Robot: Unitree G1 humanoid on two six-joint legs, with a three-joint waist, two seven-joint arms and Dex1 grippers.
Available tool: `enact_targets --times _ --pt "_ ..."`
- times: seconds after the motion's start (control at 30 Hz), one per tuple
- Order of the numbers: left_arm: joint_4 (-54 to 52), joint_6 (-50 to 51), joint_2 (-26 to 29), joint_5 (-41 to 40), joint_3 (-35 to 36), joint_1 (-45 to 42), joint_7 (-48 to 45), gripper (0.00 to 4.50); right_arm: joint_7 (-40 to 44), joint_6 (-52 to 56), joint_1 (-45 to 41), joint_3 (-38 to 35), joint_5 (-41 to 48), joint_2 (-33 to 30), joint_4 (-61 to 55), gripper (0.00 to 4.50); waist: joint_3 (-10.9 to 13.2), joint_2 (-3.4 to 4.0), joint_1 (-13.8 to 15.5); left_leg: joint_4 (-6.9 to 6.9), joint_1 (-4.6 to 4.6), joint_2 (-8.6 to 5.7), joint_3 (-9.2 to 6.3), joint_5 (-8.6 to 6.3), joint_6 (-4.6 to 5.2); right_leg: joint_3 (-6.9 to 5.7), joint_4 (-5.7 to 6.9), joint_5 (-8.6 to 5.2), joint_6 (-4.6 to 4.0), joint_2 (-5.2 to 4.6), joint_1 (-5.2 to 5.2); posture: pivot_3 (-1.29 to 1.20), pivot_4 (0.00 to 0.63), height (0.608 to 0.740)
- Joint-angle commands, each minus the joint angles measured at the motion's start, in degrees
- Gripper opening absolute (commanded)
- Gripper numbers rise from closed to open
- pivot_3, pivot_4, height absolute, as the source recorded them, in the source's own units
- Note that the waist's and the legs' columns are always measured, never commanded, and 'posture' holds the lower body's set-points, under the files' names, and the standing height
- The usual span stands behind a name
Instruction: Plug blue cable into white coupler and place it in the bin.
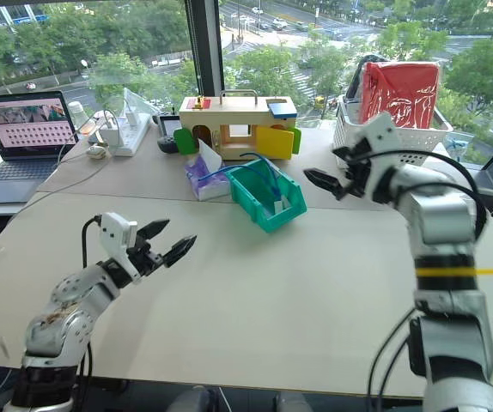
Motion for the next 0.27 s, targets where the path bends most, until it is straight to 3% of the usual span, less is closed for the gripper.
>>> enact_targets --times 0.03,0.27 --pt "4.5 -0.6 0.9 0.4 0.2 -4.9 -1.2 4.5 -2.5 4.1 10.7 -8.4 3.7 -2.3 -14.8 4.48 0.0 -0.01 -0.1 0.03 -0.01 -0.02 -0.09 0.0 0.0 -0.07 0.03 -0.01 0.01 0.02 0.03 0.0 0.15 0.74" --pt "14.5 -1.2 3.7 2.3 -3.5 -12.5 -8.3 4.5 -10.0 5.7 26.4 -10.9 4.7 2.4 -27.6 4.48 0.0 -0.03 -1.5 0.07 0.34 0.01 -0.02 0.13 -0.1 0.08 0.21 -0.02 0.03 0.19 0.21 0.0 0.15 0.74"
